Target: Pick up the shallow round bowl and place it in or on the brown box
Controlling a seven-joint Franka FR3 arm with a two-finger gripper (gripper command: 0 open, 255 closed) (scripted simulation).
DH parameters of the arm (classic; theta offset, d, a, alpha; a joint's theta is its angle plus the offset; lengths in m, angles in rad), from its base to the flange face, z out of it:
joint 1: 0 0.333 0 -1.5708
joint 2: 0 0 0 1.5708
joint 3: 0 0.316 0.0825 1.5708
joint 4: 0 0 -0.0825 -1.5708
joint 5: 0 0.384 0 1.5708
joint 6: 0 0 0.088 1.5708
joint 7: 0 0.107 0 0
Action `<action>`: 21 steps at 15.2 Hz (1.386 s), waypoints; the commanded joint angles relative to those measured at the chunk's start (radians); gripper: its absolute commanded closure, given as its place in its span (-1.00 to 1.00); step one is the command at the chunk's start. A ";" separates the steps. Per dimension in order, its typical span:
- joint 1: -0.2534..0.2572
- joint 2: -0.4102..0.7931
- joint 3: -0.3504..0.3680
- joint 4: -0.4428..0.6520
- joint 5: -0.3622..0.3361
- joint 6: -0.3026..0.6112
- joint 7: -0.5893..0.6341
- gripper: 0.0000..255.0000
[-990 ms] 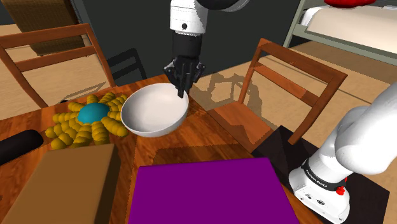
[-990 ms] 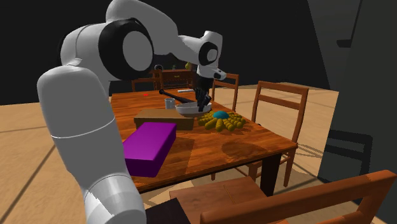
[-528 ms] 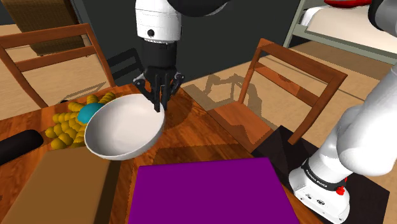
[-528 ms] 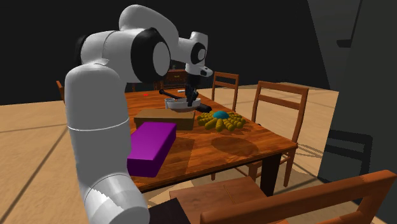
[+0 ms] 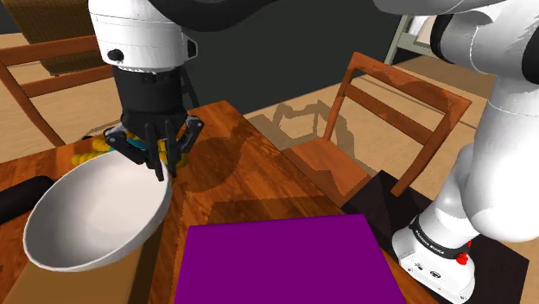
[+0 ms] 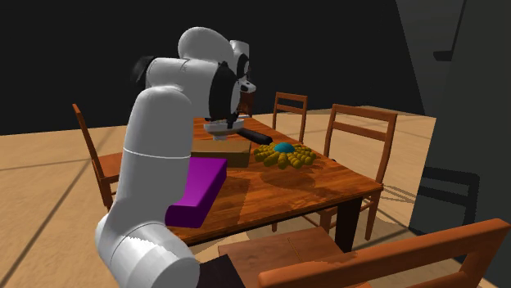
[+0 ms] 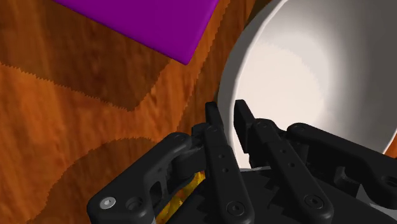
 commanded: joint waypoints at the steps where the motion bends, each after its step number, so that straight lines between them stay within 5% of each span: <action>1: 0.054 0.068 0.005 0.091 -0.045 -0.024 0.054 1.00; 7: 0.302 0.362 -0.019 0.557 -0.198 -0.193 0.177 1.00; 8: 0.457 0.554 -0.062 0.931 -0.261 -0.352 0.178 1.00; 9: 0.403 0.480 -0.051 0.770 -0.235 -0.273 0.186 1.00; 11: 0.363 0.434 -0.039 0.649 -0.221 -0.206 0.190 1.00; 21: 0.277 0.353 -0.023 0.355 -0.192 -0.006 0.187 1.00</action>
